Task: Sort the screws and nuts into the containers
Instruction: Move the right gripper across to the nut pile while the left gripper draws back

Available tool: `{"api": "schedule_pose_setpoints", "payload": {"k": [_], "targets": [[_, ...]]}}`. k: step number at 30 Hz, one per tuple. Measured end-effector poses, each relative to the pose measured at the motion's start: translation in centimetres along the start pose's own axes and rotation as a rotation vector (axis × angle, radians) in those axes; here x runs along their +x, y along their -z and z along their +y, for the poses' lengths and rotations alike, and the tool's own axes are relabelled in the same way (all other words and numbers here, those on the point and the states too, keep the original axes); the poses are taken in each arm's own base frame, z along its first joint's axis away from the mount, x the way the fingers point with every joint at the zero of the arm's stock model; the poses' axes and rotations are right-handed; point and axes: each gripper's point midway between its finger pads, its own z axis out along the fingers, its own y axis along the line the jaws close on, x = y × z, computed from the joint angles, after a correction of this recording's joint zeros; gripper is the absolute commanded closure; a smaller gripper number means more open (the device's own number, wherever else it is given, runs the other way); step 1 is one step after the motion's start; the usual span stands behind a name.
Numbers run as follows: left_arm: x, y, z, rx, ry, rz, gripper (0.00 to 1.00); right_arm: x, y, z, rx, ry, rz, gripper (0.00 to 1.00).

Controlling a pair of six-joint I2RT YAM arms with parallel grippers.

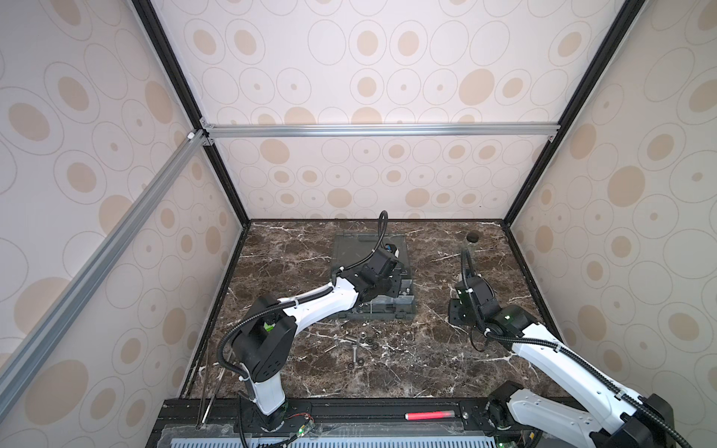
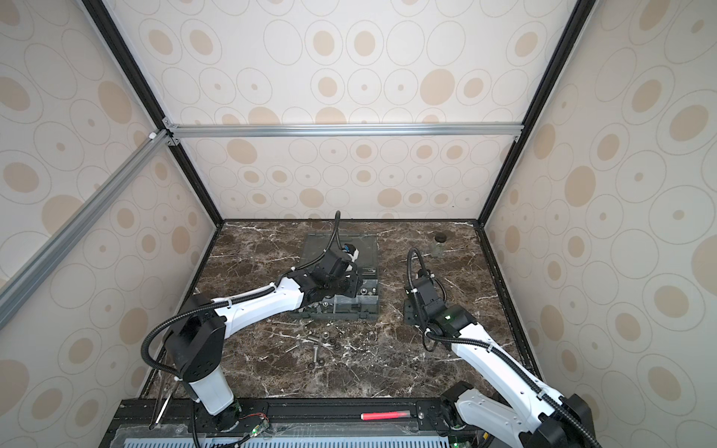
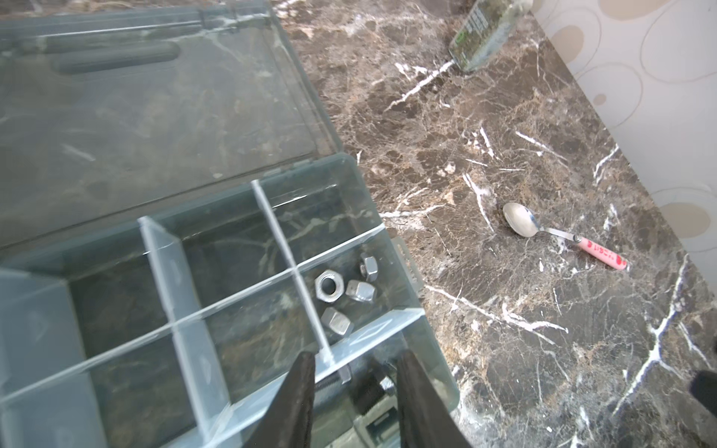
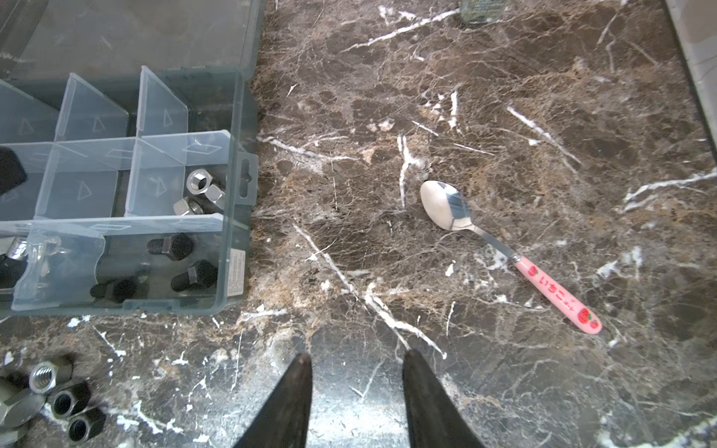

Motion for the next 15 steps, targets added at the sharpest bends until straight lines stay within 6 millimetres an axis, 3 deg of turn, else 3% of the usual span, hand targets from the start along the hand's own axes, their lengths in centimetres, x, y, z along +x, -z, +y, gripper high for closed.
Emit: {"api": "schedule_pose_setpoints", "payload": {"k": [6,15], "targets": [[0.2,3.9,2.8,-0.031,0.065,-0.068,0.63,0.1,-0.5,2.0,-0.068,0.023,0.009,0.56],[2.3,8.7,7.8,-0.14,0.168,-0.152,0.61,2.5,-1.3,9.4,-0.236,0.27,0.068,0.54]]}}
